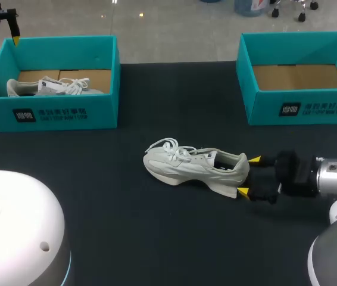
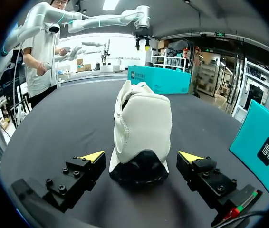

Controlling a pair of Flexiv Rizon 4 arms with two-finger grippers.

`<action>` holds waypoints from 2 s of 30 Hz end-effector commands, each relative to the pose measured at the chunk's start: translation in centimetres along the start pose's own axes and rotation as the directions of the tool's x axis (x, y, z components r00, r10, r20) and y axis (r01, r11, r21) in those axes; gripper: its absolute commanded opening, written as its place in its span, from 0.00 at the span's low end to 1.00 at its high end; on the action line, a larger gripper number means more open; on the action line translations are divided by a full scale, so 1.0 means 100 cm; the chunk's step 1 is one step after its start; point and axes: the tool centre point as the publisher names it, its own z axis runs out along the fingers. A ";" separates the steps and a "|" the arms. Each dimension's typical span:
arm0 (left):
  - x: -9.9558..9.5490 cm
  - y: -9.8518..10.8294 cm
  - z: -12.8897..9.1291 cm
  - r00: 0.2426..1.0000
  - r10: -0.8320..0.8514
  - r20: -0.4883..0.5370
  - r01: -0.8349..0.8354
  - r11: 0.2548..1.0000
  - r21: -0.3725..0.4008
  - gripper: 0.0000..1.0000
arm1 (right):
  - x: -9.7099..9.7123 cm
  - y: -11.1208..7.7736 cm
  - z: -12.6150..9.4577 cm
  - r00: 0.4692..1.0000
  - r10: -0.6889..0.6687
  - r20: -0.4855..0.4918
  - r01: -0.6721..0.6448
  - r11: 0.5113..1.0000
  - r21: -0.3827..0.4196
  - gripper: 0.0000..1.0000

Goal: Take the shoe out of the shoebox, open the shoe tongue, remove and reinsert the insole, then place the shoe into the shoebox

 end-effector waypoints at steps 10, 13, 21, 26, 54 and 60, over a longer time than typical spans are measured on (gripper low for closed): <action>0.000 -0.001 0.000 1.000 0.000 -0.002 0.000 1.000 -0.002 1.00 | -0.011 0.007 0.032 1.000 -0.010 -0.019 0.010 1.000 -0.017 1.00; 0.000 -0.001 0.000 1.000 0.000 -0.002 0.000 1.000 -0.002 1.00 | -0.010 0.008 0.035 1.000 -0.007 -0.028 0.006 1.000 -0.027 1.00; 0.000 -0.001 0.000 1.000 0.000 -0.002 0.000 1.000 -0.002 1.00 | -0.002 0.007 0.040 0.999 0.005 -0.052 -0.006 1.000 -0.030 1.00; 0.000 -0.001 0.000 1.000 0.000 -0.002 0.000 1.000 -0.002 1.00 | 0.000 0.001 0.041 0.998 0.013 -0.063 -0.014 1.000 -0.024 1.00; 0.000 -0.001 0.000 1.000 0.000 -0.002 0.000 1.000 -0.002 1.00 | -0.047 0.003 0.013 0.931 -0.157 -0.330 0.144 0.987 -0.064 0.00; 0.000 -0.001 0.000 1.000 0.000 -0.002 0.000 1.000 -0.002 1.00 | -0.053 -0.007 0.013 0.917 -0.167 -0.363 0.152 0.986 -0.072 0.00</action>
